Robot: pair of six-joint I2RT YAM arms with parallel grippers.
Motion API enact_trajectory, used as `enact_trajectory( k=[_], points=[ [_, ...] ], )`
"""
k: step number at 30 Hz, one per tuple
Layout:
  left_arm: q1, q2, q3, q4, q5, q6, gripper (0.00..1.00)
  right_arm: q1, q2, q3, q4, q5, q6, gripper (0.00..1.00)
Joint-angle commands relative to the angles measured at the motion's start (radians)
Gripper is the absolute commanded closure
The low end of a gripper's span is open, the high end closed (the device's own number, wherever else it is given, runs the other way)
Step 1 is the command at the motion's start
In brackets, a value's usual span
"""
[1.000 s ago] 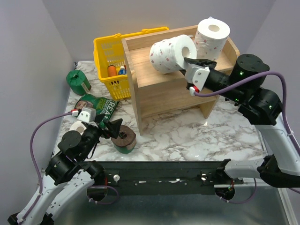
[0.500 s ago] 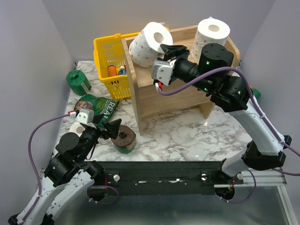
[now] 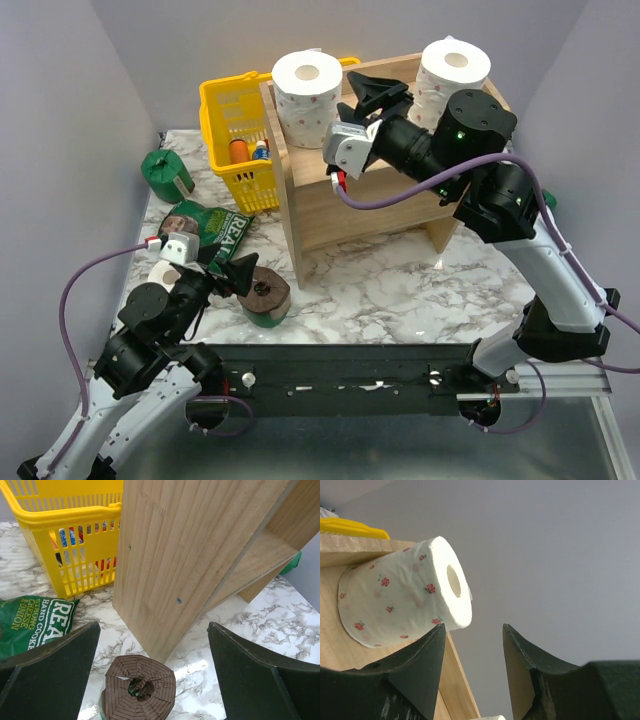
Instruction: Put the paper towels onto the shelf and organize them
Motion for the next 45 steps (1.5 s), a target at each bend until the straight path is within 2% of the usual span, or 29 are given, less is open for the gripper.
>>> enact_trajectory(
  k=[1,3,6,10,12,13,15,21,23,26,31,34,45],
  points=[
    [-0.005,-0.008,-0.008,-0.011,-0.049,0.005,0.01,0.032,-0.016,0.006,0.039,0.034,0.045,0.41],
    [-0.003,-0.008,-0.006,-0.016,-0.084,0.0,0.01,0.041,-0.038,-0.014,0.043,0.035,0.102,0.39],
    [-0.003,0.002,0.001,-0.04,-0.164,-0.018,0.01,0.058,-0.108,-0.069,0.084,0.02,0.285,0.37],
    [-0.005,0.065,0.039,-0.104,-0.314,-0.09,0.02,0.078,-0.205,-0.253,0.181,0.058,0.596,0.37],
    [-0.003,0.113,0.067,-0.187,-0.391,-0.136,0.03,0.086,-0.243,-0.322,0.189,0.081,0.694,0.36],
    [-0.005,0.17,0.082,-0.222,-0.496,-0.197,0.04,0.095,-0.281,-0.356,0.197,0.092,0.768,0.36],
    [-0.005,0.231,0.135,-0.365,-0.598,-0.308,0.03,0.103,-0.323,-0.469,0.2,0.116,0.829,0.35],
    [0.011,0.406,0.277,-0.632,-0.689,-0.596,0.09,0.107,-0.505,-0.728,0.23,0.178,1.028,0.35],
    [0.026,0.45,0.306,-0.684,-0.684,-0.652,0.1,0.109,-0.573,-0.774,0.238,0.19,1.079,0.34],
    [0.104,0.484,0.287,-0.663,-0.647,-0.647,0.11,0.109,-0.637,-0.859,0.244,0.189,1.136,0.35],
    [0.413,0.531,0.215,-0.573,-0.376,-0.545,0.11,0.109,-0.76,-0.98,0.252,0.124,1.196,0.34],
    [0.495,0.574,0.161,-0.519,-0.336,-0.525,0.11,0.109,-0.806,-1.012,0.256,0.103,1.199,0.34],
    [0.617,0.674,0.116,-0.353,-0.264,-0.39,0.15,0.109,-0.93,-1.101,0.259,0.015,1.165,0.34]
  ],
)
